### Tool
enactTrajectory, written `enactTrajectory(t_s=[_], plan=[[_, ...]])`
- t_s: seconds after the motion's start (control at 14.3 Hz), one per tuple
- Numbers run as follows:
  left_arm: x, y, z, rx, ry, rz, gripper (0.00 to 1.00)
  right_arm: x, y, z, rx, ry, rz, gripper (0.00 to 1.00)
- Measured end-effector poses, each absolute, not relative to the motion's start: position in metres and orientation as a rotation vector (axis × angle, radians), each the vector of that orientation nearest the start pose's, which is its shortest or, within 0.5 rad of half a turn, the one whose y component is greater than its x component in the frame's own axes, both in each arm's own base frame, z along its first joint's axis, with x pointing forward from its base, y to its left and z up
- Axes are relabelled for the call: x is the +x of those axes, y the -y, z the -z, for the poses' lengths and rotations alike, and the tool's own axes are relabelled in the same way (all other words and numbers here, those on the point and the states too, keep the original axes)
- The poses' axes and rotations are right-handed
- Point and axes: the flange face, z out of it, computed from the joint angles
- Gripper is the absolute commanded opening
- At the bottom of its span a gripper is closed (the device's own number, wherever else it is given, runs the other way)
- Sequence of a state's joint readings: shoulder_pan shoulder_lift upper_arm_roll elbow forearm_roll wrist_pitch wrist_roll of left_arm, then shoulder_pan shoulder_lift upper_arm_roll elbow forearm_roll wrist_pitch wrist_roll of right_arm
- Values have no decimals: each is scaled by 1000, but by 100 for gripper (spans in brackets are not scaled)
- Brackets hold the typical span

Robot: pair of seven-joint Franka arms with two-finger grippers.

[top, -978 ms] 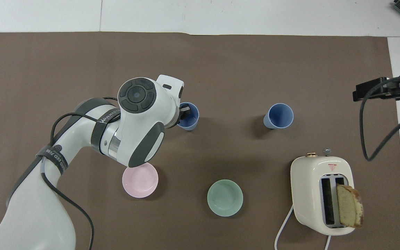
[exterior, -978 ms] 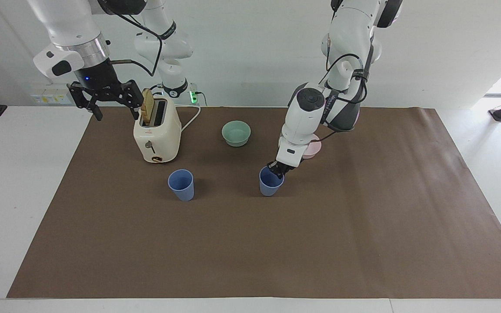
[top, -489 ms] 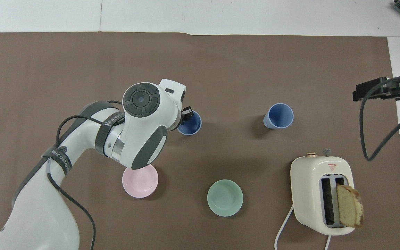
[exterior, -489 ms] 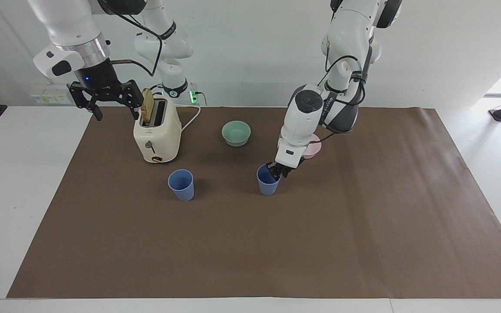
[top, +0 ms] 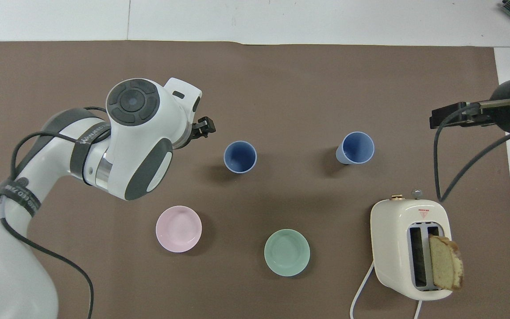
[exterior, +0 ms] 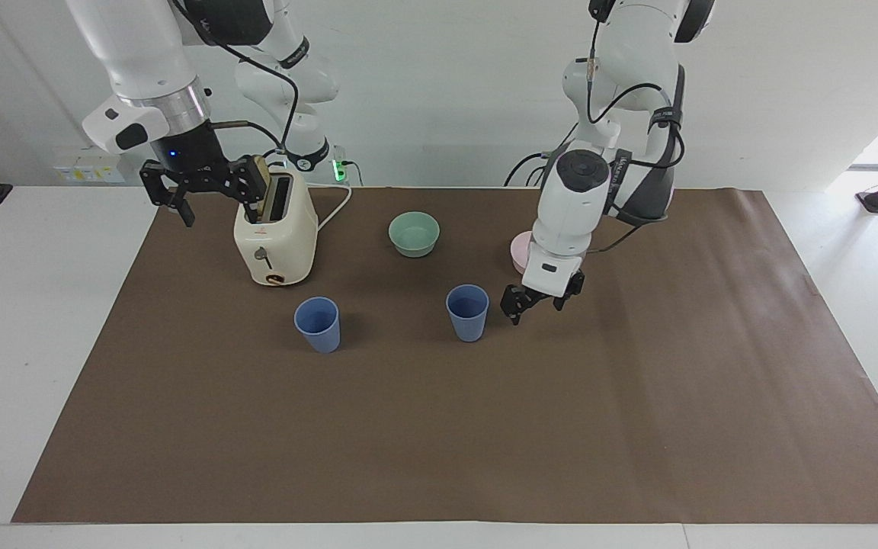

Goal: Stack blue cups with both arms
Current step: 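Retract the left gripper while the right gripper reaches the other blue cup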

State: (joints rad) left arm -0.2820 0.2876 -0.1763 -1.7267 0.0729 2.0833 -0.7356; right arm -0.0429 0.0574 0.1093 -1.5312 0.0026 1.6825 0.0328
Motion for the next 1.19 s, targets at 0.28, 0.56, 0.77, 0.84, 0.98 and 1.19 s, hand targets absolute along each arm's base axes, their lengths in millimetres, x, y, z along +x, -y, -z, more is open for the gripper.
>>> enactTrajectory(t_s=[0.28,0.56,0.77,0.84,0.98,1.19], plan=[[588,209,-465,-3120,148,65,100,591,-38,-557,-3125,52,104,100],[580,153,-508,-3096,-84,36,100,613,-54,-481,-3114,87,81,100],[572,123,-532,-3081,-176,22,100,625,-65,-440,-3107,113,56,100],[569,116,-538,-3077,-189,18,100,626,-67,-429,-3106,117,44,100],[566,102,-549,-3073,-197,24,100,629,-68,-409,-3103,117,48,100],[565,89,-563,-3077,-177,26,100,626,-68,-377,-3104,115,-10,100]])
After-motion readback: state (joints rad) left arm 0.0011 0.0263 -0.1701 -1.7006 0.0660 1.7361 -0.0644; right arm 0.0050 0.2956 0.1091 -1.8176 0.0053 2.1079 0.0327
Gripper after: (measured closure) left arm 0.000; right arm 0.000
